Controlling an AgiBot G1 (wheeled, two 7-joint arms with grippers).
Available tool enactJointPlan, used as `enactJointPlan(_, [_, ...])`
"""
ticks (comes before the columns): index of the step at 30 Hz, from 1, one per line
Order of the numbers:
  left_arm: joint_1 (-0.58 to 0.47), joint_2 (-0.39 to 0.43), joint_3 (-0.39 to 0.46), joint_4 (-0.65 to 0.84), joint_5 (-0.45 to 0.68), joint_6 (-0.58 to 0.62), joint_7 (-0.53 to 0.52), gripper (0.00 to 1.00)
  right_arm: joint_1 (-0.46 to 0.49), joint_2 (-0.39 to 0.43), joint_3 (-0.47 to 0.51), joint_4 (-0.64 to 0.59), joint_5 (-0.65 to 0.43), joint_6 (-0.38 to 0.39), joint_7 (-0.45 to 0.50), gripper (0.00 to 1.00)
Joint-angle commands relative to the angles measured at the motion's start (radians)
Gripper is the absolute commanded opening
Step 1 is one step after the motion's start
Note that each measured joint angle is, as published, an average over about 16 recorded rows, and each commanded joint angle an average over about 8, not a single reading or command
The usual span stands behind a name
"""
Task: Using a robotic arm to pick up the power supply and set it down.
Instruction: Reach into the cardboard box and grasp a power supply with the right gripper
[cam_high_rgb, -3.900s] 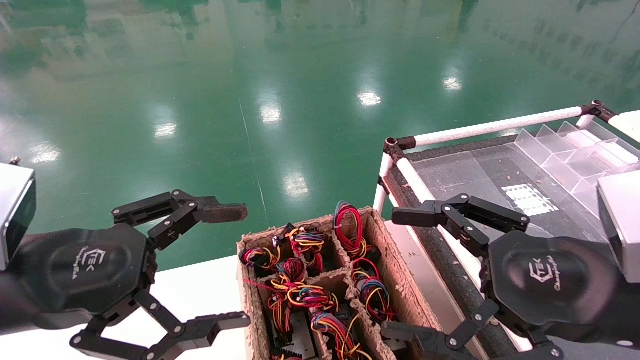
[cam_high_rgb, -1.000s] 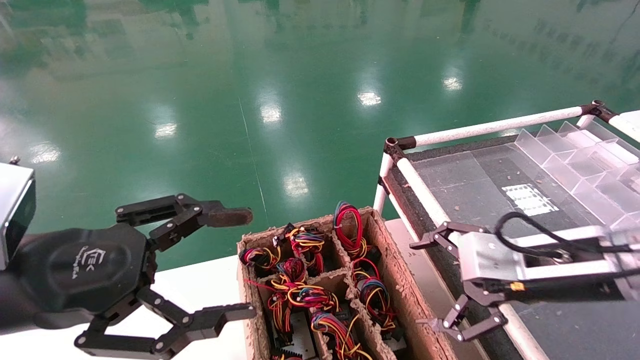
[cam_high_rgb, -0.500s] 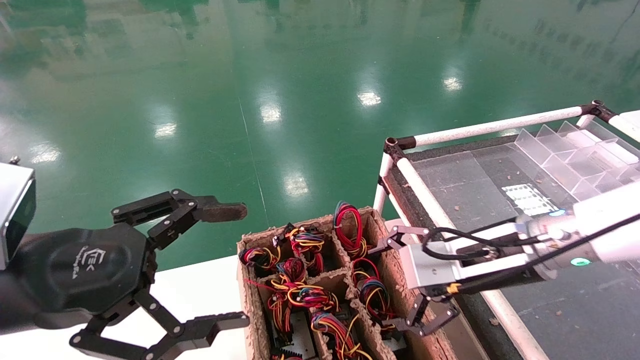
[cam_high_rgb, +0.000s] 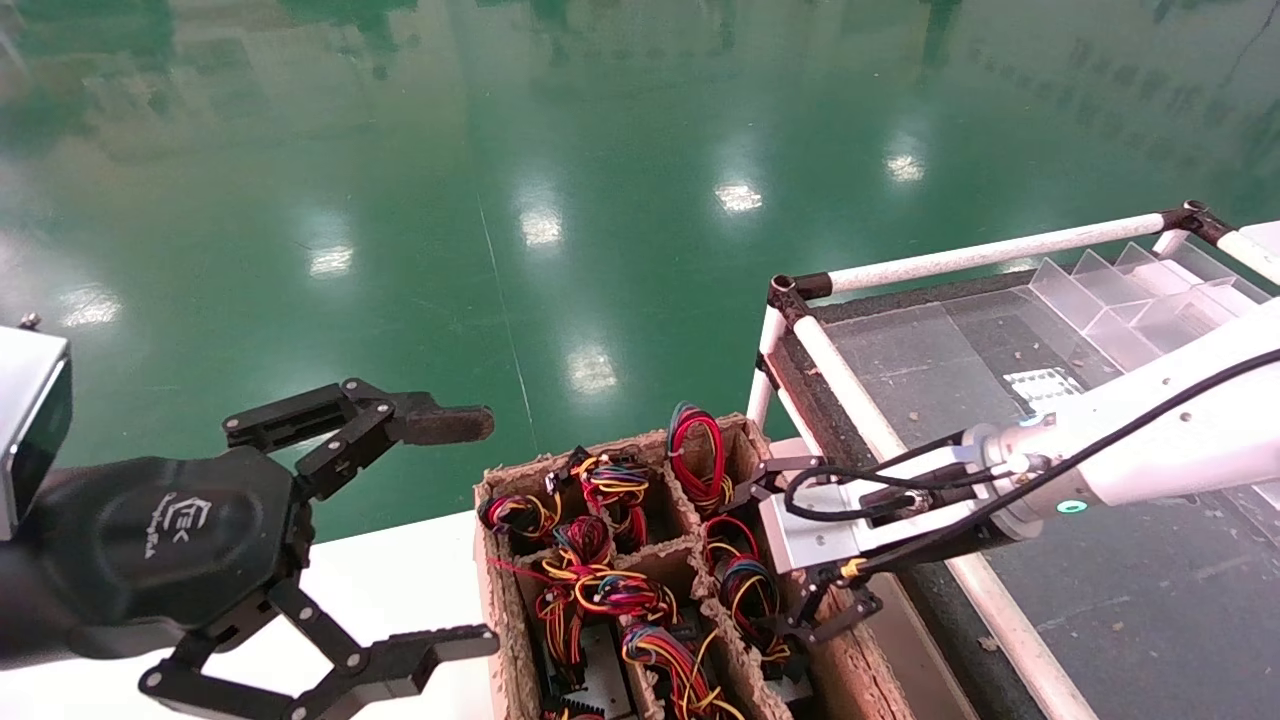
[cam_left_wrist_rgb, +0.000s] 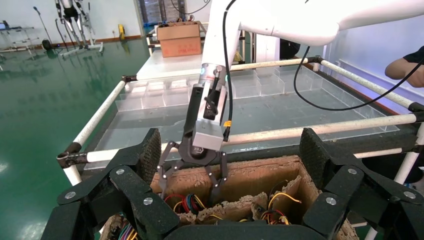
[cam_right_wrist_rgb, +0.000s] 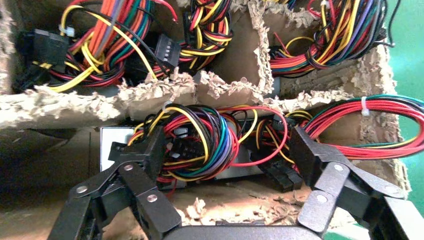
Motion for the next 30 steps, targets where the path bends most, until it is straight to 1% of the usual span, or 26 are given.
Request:
enactJointPlan(1, [0.000, 0.000, 0.000, 0.000, 0.000, 0.000, 0.000, 1.00, 0.003, -0.013, -0.004, -0.020, -0.006, 0.005, -0.012, 0.00])
enactJointPlan(9, [0.000, 0.000, 0.000, 0.000, 0.000, 0.000, 0.000, 1.00, 0.021, -0.035, -0.012, -0.073, -0.014, -0.002, -0.045, 0.00])
enactJointPlan(17, [0.000, 0.000, 0.001, 0.000, -0.001, 0.000, 0.000, 1.00, 0.026, -0.035, -0.017, -0.103, -0.015, -0.015, -0.070, 0.00])
enactJointPlan(30, [0.000, -0.001, 0.001, 0.000, -0.001, -0.001, 0.001, 1.00, 0.008, -0.013, 0.000, -0.098, 0.004, 0.003, -0.098, 0.00])
